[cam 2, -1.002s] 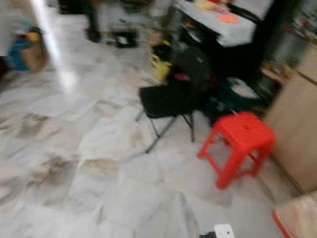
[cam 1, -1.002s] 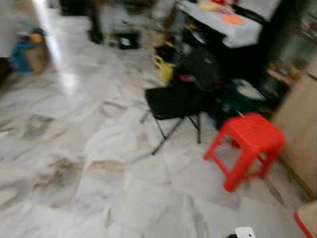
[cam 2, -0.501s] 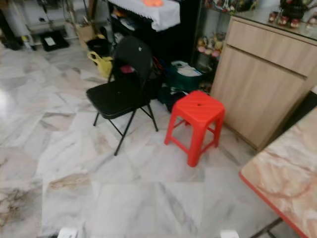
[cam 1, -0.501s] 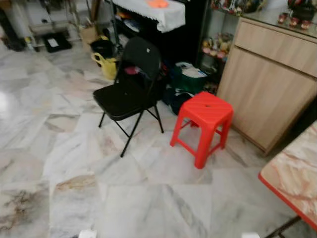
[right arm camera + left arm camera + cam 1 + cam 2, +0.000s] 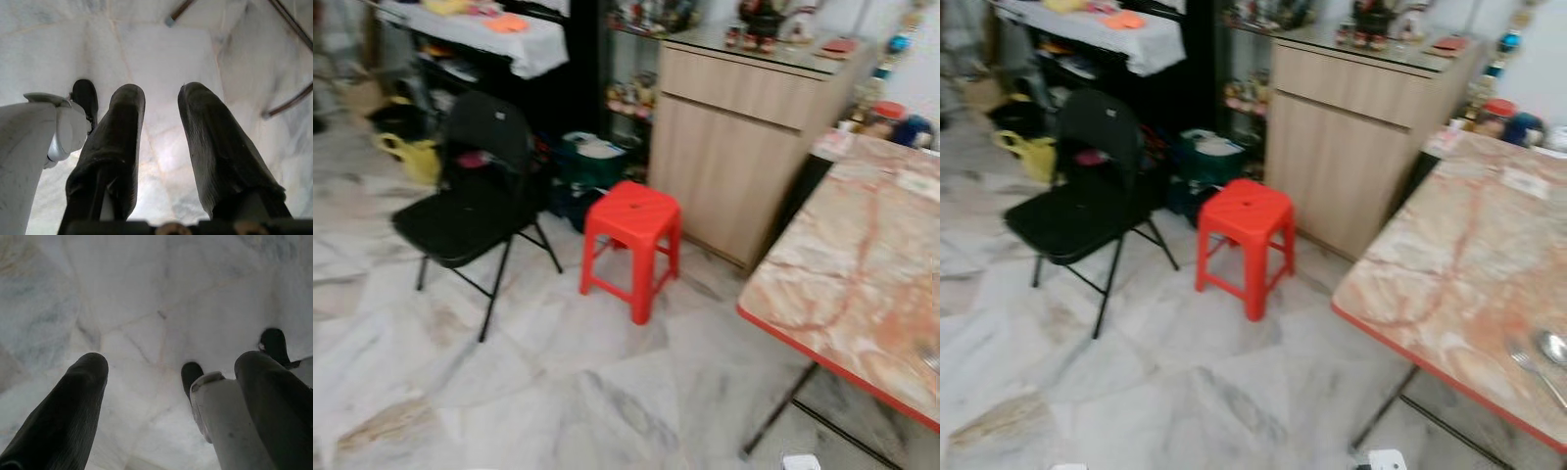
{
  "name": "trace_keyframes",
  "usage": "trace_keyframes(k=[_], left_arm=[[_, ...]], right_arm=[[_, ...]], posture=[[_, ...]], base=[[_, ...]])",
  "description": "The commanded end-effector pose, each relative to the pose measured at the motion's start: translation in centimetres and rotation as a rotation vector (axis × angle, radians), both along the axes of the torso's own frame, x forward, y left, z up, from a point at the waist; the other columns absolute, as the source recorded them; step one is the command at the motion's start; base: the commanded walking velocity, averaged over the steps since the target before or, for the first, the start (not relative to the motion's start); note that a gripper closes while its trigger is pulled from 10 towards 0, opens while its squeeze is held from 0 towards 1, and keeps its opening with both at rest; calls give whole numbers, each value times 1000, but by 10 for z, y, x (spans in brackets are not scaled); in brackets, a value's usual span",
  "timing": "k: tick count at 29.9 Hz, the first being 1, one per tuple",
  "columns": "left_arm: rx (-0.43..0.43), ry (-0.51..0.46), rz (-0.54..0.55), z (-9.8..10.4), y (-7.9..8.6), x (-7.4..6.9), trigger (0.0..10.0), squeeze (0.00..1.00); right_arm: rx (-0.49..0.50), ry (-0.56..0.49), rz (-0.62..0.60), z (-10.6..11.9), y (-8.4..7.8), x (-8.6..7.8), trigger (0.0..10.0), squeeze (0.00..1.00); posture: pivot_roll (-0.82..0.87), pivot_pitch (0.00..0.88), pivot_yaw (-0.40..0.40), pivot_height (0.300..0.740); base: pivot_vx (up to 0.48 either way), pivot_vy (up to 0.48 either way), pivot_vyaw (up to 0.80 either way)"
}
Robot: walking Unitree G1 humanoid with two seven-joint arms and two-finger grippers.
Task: Setting the table
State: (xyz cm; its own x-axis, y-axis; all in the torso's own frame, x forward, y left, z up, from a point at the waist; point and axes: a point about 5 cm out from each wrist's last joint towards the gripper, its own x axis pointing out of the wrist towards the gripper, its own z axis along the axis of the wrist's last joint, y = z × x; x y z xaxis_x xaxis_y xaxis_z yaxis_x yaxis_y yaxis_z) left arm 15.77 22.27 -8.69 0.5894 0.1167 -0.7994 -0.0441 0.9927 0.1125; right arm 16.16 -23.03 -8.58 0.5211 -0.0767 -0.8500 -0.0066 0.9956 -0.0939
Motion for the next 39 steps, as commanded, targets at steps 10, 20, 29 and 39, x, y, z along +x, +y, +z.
trace_keyframes(k=[10,20,29,39], left_arm=[[-9,-36,-28,12,-14,36,10000,0],[-11,-43,-33,13,-19,39,10000,0],[7,-46,-36,13,-16,38,10000,0],[23,-20,-54,10,-16,32,10000,0]], right_arm=[[182,-124,-309,0,26,10,10000,0],[173,-111,-301,-1,24,7,10000,0],[139,-91,-264,-1,23,7,10000,0],[142,-84,-260,-1,23,8,10000,0]], posture=[[39,20,4,740],[37,5,-1,740],[52,39,-9,740],[52,56,-10,740]], base=[[0,0,-800],[0,0,-233],[0,0,0],[0,-185,-297]])
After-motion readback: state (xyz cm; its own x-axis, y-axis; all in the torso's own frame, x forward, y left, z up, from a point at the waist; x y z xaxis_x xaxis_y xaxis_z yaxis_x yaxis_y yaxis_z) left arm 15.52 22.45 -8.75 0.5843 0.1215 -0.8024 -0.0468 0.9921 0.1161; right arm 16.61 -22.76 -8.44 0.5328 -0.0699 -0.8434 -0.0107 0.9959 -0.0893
